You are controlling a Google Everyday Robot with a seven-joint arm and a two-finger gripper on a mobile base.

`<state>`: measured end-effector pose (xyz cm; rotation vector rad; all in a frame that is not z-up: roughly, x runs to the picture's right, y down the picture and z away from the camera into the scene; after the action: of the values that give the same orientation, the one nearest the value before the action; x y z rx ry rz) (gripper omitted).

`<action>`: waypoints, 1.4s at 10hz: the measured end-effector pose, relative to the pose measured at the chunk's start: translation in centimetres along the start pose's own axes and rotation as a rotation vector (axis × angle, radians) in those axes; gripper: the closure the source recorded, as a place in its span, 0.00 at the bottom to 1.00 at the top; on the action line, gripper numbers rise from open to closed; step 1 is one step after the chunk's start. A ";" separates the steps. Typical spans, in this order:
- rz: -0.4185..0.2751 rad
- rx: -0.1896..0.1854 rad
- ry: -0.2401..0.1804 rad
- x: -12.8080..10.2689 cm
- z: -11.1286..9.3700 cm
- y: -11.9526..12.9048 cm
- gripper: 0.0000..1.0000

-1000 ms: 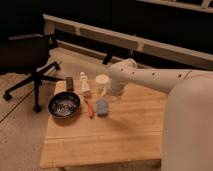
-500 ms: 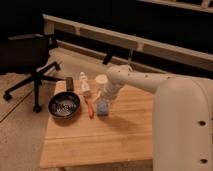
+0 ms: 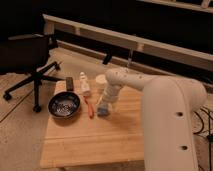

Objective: Place the white sponge in the ceramic bowl

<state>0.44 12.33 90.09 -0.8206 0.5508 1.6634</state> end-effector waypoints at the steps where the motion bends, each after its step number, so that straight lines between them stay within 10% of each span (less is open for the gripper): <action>1: 0.000 0.010 0.006 -0.2 0.2 -0.1 0.35; 9: -0.062 -0.048 -0.026 -1.6 -0.1 1.6 0.99; 14: -0.080 -0.159 -0.310 -3.7 -10.6 2.5 1.00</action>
<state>0.83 1.64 85.91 -0.6703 0.1704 1.7342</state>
